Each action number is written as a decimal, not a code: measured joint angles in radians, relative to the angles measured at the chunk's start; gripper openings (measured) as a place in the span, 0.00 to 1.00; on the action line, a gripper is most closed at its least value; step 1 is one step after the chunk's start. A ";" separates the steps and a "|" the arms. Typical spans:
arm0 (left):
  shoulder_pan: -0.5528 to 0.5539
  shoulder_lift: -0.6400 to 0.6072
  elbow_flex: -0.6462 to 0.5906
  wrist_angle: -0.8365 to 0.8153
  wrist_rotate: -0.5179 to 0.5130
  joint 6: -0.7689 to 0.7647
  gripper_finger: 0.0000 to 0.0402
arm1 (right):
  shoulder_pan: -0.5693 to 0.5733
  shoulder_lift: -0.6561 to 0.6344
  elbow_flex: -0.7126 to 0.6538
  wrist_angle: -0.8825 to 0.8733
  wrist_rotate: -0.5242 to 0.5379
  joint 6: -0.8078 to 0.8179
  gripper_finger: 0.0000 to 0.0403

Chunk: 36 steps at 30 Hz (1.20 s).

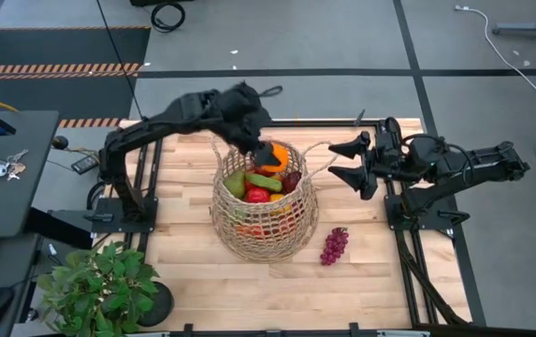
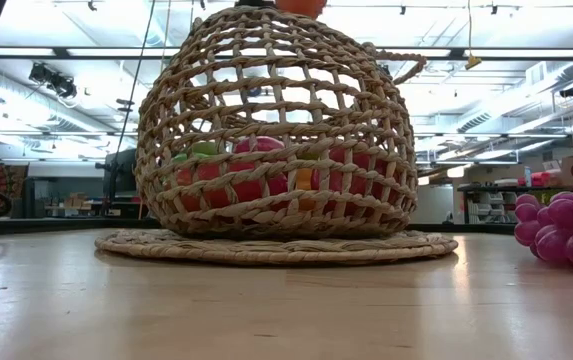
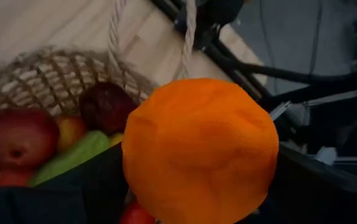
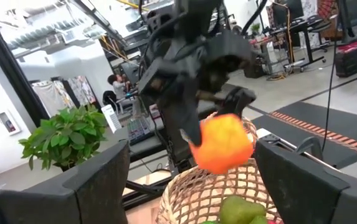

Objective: Build produce basket
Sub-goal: Put the orange tangerine into the basket

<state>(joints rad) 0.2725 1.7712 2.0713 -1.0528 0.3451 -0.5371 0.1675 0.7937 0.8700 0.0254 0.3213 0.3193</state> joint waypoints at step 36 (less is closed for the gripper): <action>-0.161 0.317 0.050 -0.447 -0.342 0.397 0.98 | -0.011 0.001 0.000 0.019 -0.004 0.025 0.86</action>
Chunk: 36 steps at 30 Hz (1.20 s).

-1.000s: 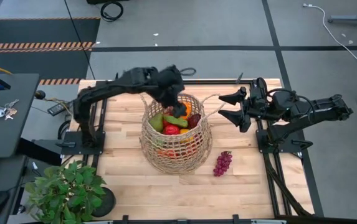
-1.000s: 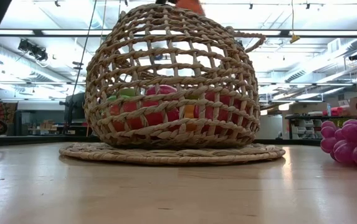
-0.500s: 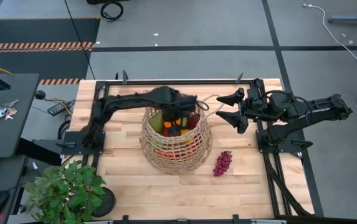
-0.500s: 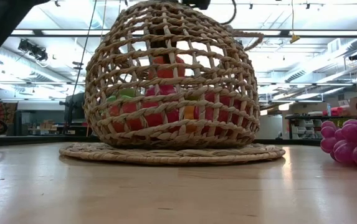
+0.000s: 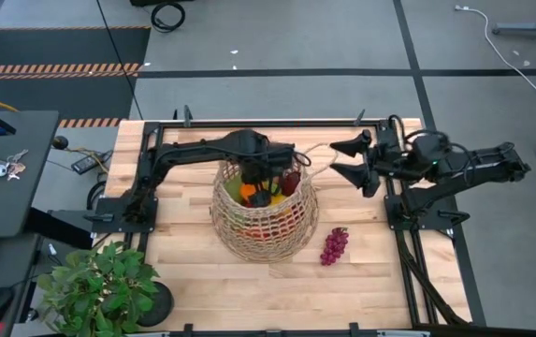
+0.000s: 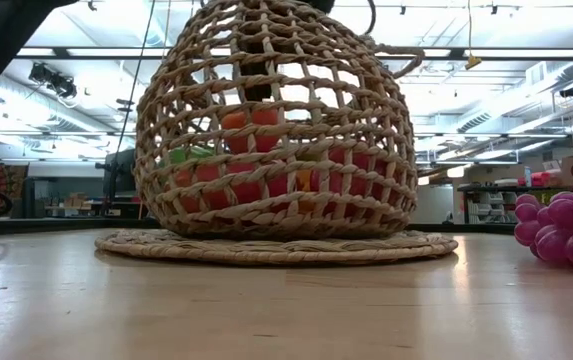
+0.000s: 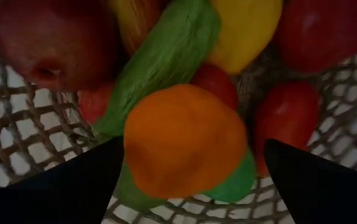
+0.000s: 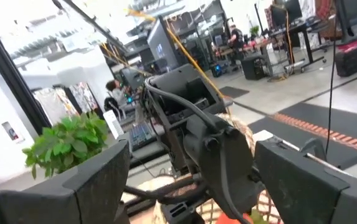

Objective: Build produce basket
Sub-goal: Put the orange tangerine into the basket, then put the red grapes into the basket

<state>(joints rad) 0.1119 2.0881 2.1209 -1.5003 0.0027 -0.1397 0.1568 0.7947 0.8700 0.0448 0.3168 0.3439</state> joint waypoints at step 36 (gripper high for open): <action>-0.017 -0.416 0.194 0.266 -0.279 -0.014 0.96 | 0.108 -0.219 -0.137 -0.510 -0.292 0.300 0.86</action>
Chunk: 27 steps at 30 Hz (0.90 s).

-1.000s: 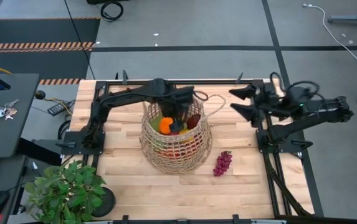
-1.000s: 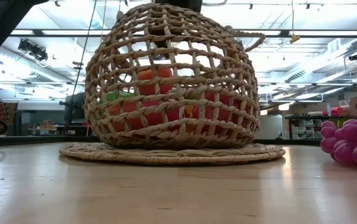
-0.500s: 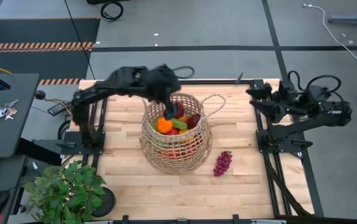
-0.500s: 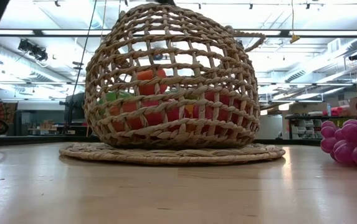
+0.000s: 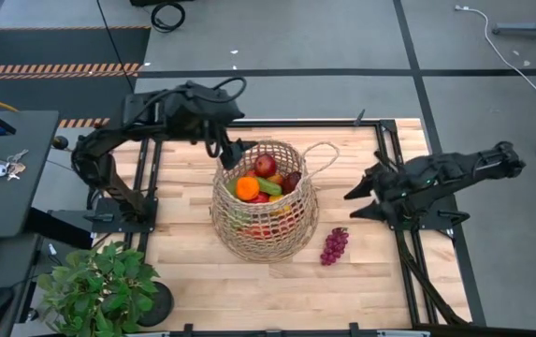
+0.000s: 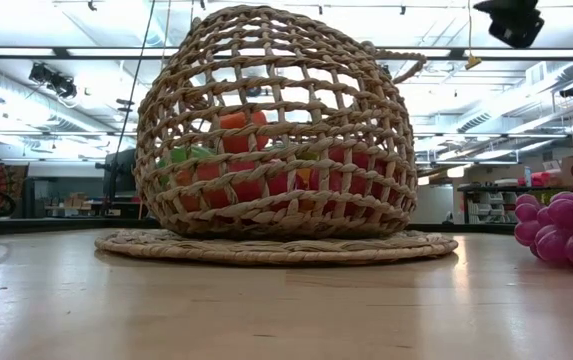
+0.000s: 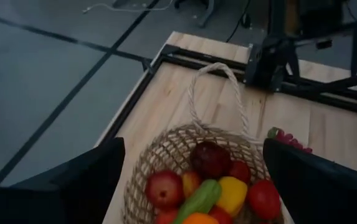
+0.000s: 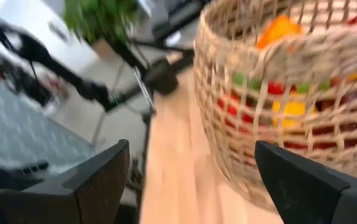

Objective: Build produce basket
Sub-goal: Put the red grapes into the basket

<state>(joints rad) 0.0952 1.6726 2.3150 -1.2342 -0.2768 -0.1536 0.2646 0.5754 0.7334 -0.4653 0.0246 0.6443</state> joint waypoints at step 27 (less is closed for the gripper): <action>-0.019 -0.535 -0.903 0.784 0.013 -0.124 0.89 | 0.199 0.499 0.002 -0.230 -0.036 -0.676 0.86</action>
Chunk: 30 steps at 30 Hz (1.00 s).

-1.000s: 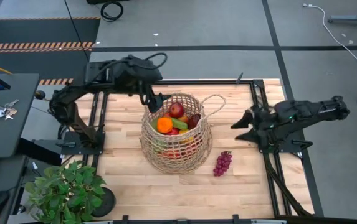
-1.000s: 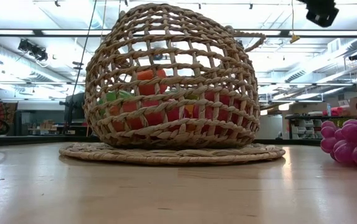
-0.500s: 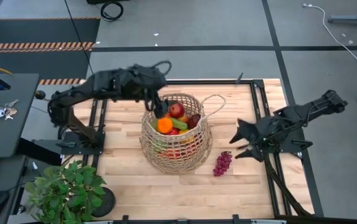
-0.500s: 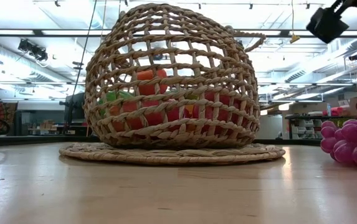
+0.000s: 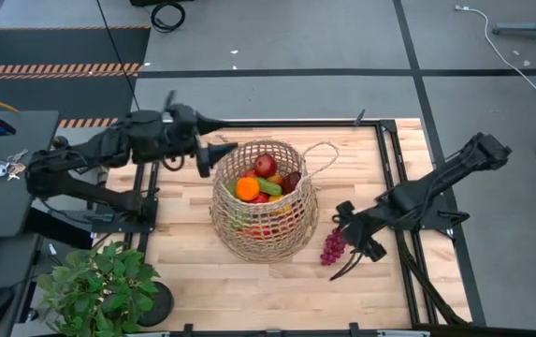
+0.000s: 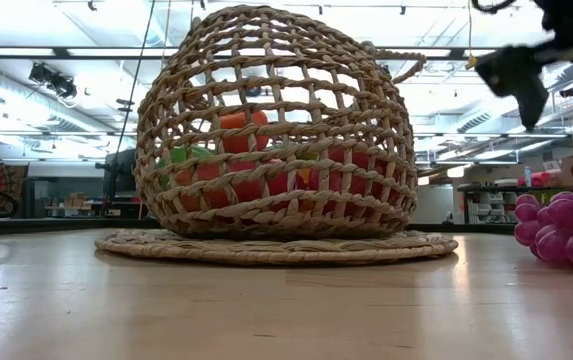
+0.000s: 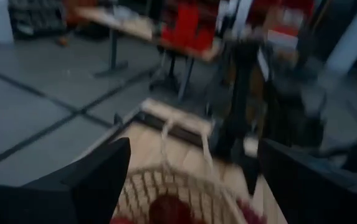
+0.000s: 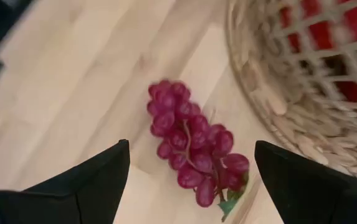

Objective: Build produce basket
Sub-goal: Put the red grapes into the basket

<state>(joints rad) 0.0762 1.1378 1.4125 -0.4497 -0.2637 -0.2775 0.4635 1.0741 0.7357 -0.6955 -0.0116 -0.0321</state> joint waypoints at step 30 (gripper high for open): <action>0.088 -0.631 -0.915 0.688 -0.003 -0.264 0.89 | -0.046 0.410 0.000 0.207 0.004 -0.129 0.86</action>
<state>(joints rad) 0.1646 0.5067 0.4978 0.2383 -0.2665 -0.5415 0.4175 1.4844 0.7361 -0.4885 -0.0075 -0.1612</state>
